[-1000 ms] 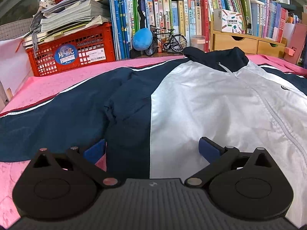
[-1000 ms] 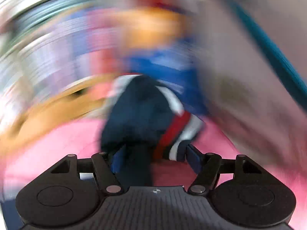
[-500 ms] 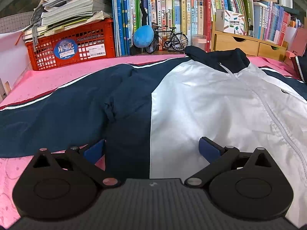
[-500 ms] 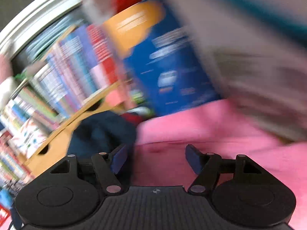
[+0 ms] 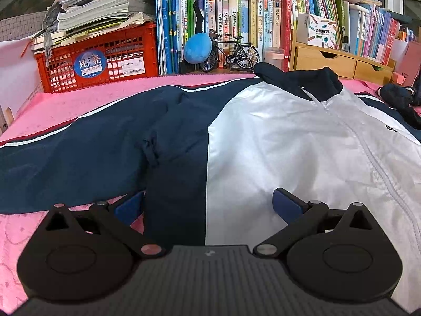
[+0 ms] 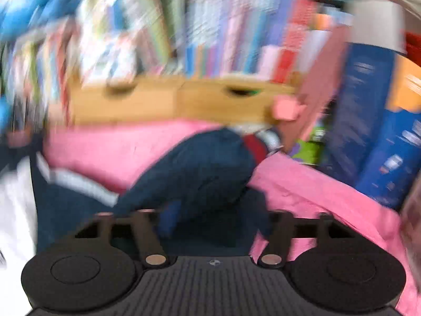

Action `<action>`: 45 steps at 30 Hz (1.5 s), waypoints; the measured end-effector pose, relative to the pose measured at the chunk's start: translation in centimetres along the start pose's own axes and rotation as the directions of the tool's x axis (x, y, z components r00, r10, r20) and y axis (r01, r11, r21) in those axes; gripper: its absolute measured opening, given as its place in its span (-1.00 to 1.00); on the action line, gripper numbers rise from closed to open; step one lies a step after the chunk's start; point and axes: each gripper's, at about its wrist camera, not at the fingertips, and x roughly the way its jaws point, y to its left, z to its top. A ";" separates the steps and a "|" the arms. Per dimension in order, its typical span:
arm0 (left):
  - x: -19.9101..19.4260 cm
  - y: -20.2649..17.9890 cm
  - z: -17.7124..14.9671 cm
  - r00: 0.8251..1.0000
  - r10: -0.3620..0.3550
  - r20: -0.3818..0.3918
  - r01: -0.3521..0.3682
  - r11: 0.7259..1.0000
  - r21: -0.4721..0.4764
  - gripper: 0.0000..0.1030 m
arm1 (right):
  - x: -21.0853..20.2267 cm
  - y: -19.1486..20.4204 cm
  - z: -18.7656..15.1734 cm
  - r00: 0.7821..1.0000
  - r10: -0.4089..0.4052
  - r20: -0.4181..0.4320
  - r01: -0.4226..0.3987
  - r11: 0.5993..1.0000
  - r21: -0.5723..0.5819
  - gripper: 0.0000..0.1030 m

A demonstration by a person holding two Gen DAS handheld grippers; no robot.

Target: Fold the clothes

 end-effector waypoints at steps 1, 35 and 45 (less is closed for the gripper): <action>0.0 0.0 0.0 1.000 0.000 0.000 0.000 1.000 0.000 1.00 | 0.0 -0.9 0.5 1.000 0.006 0.026 -0.008 0.996 0.088 0.54; -0.1 -0.1 -0.1 1.000 0.008 0.008 -0.008 1.000 0.005 1.00 | -9.7 -0.7 -8.9 0.721 -0.678 0.142 0.614 0.530 -0.585 0.78; -0.1 0.2 -0.1 1.000 -0.005 0.000 0.005 1.000 -0.017 1.00 | -19.6 15.1 -9.6 0.938 -0.246 0.245 0.335 0.826 -0.453 1.00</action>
